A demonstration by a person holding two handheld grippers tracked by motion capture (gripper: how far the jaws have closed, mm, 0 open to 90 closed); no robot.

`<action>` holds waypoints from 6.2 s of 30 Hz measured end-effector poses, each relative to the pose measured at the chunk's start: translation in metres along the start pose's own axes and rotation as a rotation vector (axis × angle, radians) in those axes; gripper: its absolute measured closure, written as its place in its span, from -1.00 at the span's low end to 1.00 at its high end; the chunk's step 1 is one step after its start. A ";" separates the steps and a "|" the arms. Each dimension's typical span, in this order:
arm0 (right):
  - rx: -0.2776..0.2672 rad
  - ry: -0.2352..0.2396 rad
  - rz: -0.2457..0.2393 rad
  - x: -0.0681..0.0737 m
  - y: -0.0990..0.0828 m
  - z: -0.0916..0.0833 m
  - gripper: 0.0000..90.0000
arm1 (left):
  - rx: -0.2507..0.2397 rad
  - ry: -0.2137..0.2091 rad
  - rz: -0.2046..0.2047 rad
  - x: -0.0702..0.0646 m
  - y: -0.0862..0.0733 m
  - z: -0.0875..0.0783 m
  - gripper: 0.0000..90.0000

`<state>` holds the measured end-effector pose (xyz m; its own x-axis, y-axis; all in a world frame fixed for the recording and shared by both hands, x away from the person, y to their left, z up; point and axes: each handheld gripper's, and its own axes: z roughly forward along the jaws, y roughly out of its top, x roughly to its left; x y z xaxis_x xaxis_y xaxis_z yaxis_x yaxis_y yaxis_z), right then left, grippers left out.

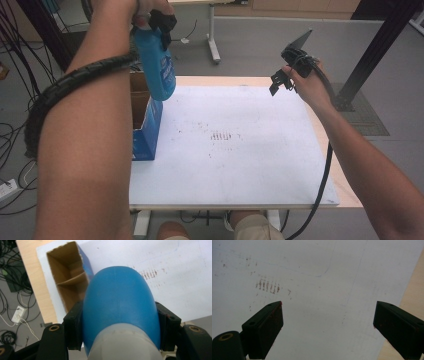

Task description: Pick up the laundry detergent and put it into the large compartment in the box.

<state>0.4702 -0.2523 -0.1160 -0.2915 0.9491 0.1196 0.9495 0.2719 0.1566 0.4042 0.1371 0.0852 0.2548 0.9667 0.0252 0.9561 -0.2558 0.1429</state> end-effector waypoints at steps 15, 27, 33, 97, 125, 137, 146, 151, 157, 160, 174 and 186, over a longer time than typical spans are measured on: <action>0.013 0.023 -0.001 -0.001 0.000 0.000 -0.80 | -0.029 0.039 -0.118 0.045 -0.009 -0.014 -0.17; 0.022 0.012 -0.012 0.002 0.002 0.003 -0.80 | -0.035 0.080 -0.168 0.068 -0.016 -0.013 -0.17; 0.015 0.021 -0.010 0.002 0.002 0.002 -0.80 | -0.023 0.077 -0.196 0.077 -0.018 0.000 -0.17; 0.018 0.024 -0.012 -0.001 -0.006 0.001 -0.80 | 0.068 0.024 -0.207 0.093 -0.016 0.106 -0.17; 0.026 0.010 -0.026 0.006 -0.004 0.011 -0.80 | 0.118 0.022 -0.181 0.097 -0.020 0.190 -0.17; 0.032 0.011 -0.026 0.007 -0.002 0.016 -0.80 | 0.135 0.024 -0.158 0.094 -0.024 0.226 -0.17; 0.033 0.012 -0.026 0.007 -0.002 0.018 -0.80 | 0.138 0.021 -0.149 0.093 -0.025 0.239 -0.17; 0.035 0.016 -0.022 0.006 -0.003 0.019 -0.80 | 0.136 0.023 -0.147 0.091 -0.028 0.246 -0.17; 0.039 0.022 -0.015 0.005 -0.003 0.020 -0.80 | 0.137 0.023 -0.144 0.091 -0.031 0.253 -0.17; 0.038 0.028 -0.018 0.004 -0.003 0.021 -0.80 | 0.135 0.025 -0.138 0.090 -0.032 0.253 -0.17; 0.031 0.035 -0.011 0.000 -0.005 0.019 -0.80 | 0.128 0.039 -0.124 0.082 -0.032 0.254 -0.17; 0.029 0.036 -0.003 -0.004 -0.007 0.018 -0.80 | 0.122 0.042 -0.125 0.081 -0.033 0.254 -0.17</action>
<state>0.4667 -0.2554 -0.1353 -0.2978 0.9420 0.1547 0.9514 0.2796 0.1288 0.4299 0.2209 -0.1686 0.1294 0.9900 0.0561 0.9910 -0.1310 0.0261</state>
